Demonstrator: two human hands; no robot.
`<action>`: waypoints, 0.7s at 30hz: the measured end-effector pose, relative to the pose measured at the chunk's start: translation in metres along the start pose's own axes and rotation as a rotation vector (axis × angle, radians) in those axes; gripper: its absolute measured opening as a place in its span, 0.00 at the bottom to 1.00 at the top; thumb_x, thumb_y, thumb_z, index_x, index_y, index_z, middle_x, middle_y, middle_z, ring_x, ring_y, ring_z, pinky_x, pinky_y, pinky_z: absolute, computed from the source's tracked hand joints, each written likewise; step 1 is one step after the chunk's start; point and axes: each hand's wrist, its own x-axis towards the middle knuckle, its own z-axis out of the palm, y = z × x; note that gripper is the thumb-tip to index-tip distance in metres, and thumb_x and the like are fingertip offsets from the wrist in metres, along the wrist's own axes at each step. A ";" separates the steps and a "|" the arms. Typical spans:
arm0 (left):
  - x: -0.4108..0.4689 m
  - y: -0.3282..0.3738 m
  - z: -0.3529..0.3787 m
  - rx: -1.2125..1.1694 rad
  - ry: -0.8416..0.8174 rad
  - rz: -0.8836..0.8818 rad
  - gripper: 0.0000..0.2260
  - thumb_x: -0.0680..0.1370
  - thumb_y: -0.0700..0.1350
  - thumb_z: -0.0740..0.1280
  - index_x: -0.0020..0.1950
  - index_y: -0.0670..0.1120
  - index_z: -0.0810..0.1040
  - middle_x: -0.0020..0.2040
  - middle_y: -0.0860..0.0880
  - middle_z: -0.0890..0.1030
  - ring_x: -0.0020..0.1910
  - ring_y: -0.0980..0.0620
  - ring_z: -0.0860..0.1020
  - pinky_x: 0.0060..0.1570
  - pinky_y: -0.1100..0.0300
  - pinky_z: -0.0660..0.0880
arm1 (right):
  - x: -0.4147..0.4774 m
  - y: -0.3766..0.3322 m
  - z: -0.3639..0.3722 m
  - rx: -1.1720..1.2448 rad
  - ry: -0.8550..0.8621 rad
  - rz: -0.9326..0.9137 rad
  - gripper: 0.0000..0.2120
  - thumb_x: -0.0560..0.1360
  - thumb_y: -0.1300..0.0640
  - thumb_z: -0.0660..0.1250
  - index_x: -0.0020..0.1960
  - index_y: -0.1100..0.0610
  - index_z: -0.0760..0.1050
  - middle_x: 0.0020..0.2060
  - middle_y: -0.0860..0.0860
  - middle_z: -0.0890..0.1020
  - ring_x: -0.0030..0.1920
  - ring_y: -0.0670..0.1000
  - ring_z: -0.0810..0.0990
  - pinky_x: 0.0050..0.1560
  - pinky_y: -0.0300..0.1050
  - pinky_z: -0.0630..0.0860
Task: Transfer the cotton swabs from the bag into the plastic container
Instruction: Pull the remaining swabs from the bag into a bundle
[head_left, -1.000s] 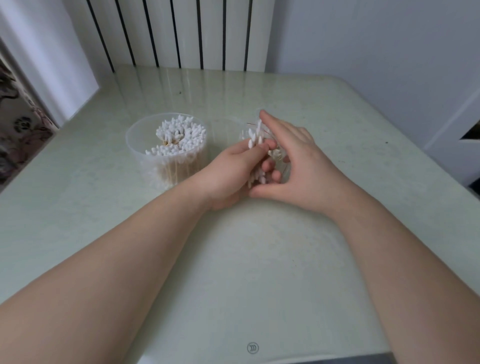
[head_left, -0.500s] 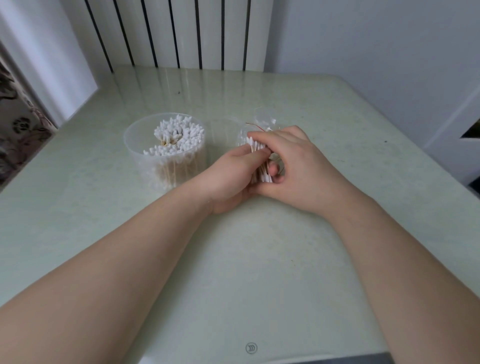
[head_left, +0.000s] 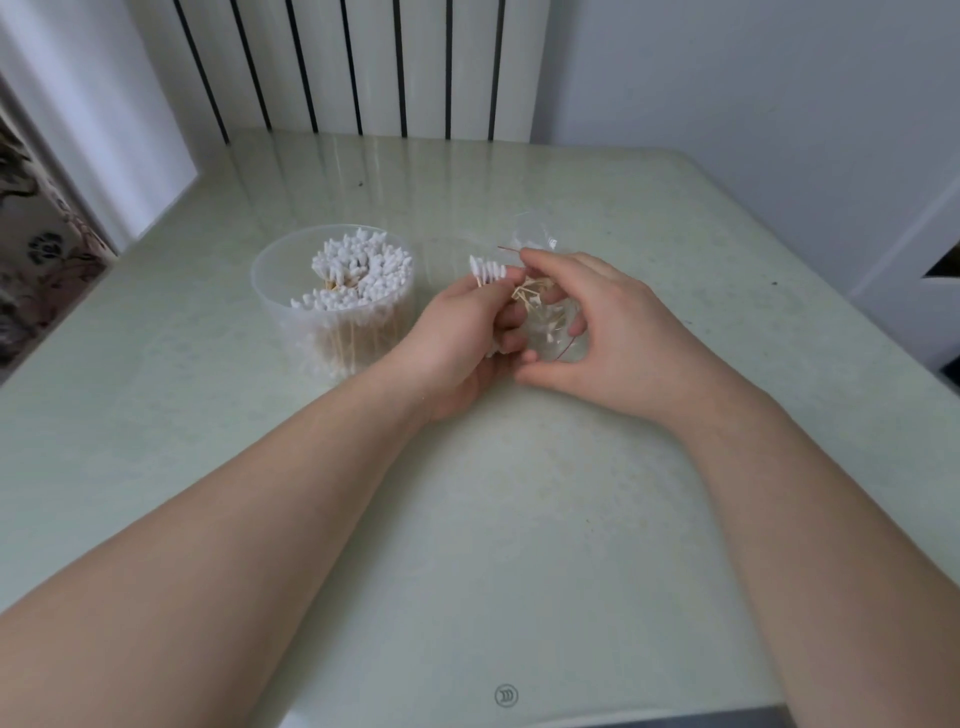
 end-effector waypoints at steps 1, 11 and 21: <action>0.001 0.000 -0.001 0.011 0.043 0.014 0.04 0.85 0.43 0.60 0.50 0.47 0.69 0.27 0.52 0.66 0.25 0.54 0.63 0.28 0.60 0.68 | -0.001 0.000 -0.002 -0.001 -0.014 0.032 0.42 0.67 0.50 0.79 0.76 0.47 0.65 0.64 0.43 0.78 0.54 0.30 0.73 0.57 0.28 0.70; 0.004 -0.007 0.002 0.164 0.228 0.127 0.04 0.84 0.47 0.62 0.50 0.50 0.73 0.37 0.52 0.71 0.21 0.57 0.65 0.25 0.62 0.64 | 0.000 0.015 0.003 -0.225 -0.013 0.121 0.23 0.78 0.60 0.64 0.71 0.47 0.74 0.49 0.52 0.84 0.53 0.54 0.80 0.46 0.33 0.64; 0.004 -0.006 0.000 0.124 0.244 0.088 0.02 0.84 0.46 0.63 0.53 0.48 0.74 0.43 0.48 0.72 0.23 0.55 0.66 0.24 0.61 0.66 | 0.015 0.024 0.020 -0.257 -0.081 0.197 0.24 0.74 0.49 0.64 0.70 0.47 0.70 0.59 0.55 0.78 0.62 0.60 0.75 0.61 0.53 0.75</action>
